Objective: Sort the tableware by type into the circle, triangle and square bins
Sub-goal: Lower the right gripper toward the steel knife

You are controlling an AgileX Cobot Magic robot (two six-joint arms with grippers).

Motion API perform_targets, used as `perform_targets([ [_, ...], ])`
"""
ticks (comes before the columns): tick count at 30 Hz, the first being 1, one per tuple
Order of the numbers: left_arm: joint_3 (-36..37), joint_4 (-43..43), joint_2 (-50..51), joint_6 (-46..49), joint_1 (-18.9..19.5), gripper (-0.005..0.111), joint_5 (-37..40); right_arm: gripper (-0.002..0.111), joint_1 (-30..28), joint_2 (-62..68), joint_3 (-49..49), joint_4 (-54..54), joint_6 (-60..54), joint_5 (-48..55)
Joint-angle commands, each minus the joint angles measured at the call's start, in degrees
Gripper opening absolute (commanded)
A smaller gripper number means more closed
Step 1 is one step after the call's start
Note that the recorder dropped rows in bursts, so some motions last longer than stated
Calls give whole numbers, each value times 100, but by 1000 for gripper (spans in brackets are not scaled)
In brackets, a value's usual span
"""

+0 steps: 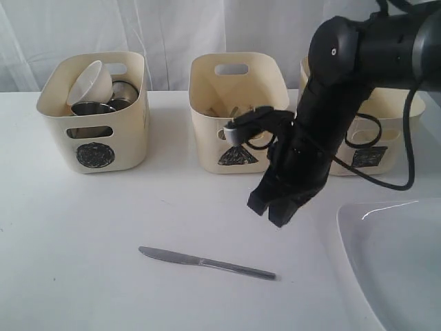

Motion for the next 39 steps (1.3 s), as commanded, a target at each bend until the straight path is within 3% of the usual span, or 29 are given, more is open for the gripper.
perform_targets([
  [1,53,-44,-28,-26,19,0,287,10,105,144,16,230,-135,496],
  [9,53,-44,-28,-26,19,0,287,20,801,216,16,323,-299,496],
  [16,53,-44,-28,-26,19,0,287,57,1042,488,16,-173,-638,157],
  [19,53,-44,-28,-26,19,0,287,57,1042,653,16,-196,-902,-900],
  [22,53,-44,-28,-26,19,0,287,56,1050,974,16,-293,-1807,-661],
  [39,53,-44,-28,-26,19,0,287,52,1233,2101,16,-1046,-1733,-1069],
])
